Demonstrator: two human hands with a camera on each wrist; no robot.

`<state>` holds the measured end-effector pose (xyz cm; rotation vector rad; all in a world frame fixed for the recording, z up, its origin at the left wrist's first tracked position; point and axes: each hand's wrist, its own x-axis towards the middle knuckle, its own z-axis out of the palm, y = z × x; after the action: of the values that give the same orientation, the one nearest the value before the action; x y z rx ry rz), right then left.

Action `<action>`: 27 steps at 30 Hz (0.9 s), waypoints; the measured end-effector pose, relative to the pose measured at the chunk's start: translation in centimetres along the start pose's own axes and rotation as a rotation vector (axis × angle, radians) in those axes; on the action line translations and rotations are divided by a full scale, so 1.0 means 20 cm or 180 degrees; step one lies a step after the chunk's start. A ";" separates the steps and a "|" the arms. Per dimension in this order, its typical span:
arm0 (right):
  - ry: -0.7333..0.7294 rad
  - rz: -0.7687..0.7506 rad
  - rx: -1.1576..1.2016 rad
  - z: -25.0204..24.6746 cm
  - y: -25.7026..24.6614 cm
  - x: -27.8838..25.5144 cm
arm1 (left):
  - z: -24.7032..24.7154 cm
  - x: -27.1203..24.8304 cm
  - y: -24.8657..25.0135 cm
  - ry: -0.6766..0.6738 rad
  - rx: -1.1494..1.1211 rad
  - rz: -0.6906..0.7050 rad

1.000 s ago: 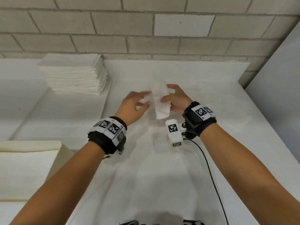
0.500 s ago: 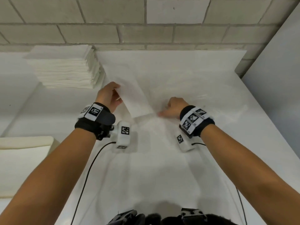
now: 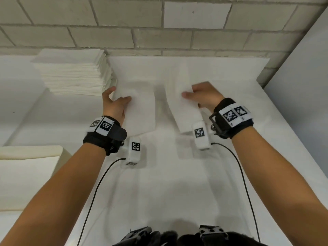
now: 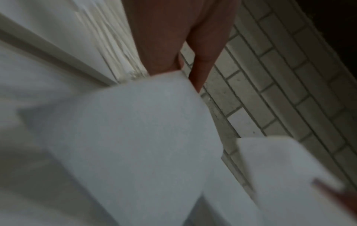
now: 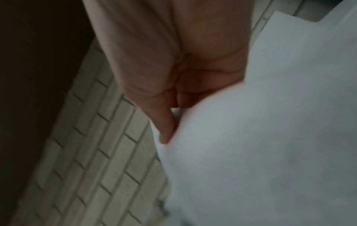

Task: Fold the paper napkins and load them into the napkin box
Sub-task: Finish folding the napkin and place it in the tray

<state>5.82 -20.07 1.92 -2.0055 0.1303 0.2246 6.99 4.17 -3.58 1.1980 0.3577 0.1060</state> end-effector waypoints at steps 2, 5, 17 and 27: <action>-0.0013 -0.0464 0.0668 -0.03 -0.10 -0.04 | 0.01 -0.02 0.00 -0.0174 0.0183 0.0138; -0.0295 -0.0723 0.1363 0.00 -0.18 -0.05 | 0.06 -0.04 0.02 -0.0475 0.0422 0.0137; -0.0551 -0.0134 0.1168 0.18 -0.01 0.04 | 0.09 -0.12 0.05 -0.0982 0.0113 -0.0243; -0.0592 -0.0151 0.0348 0.19 -0.03 0.02 | 0.08 -0.09 0.12 -0.0200 0.0338 0.0352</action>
<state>5.88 -16.43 0.85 -1.8667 -0.0229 0.3645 6.14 3.15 -0.54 1.3232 0.2443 0.1461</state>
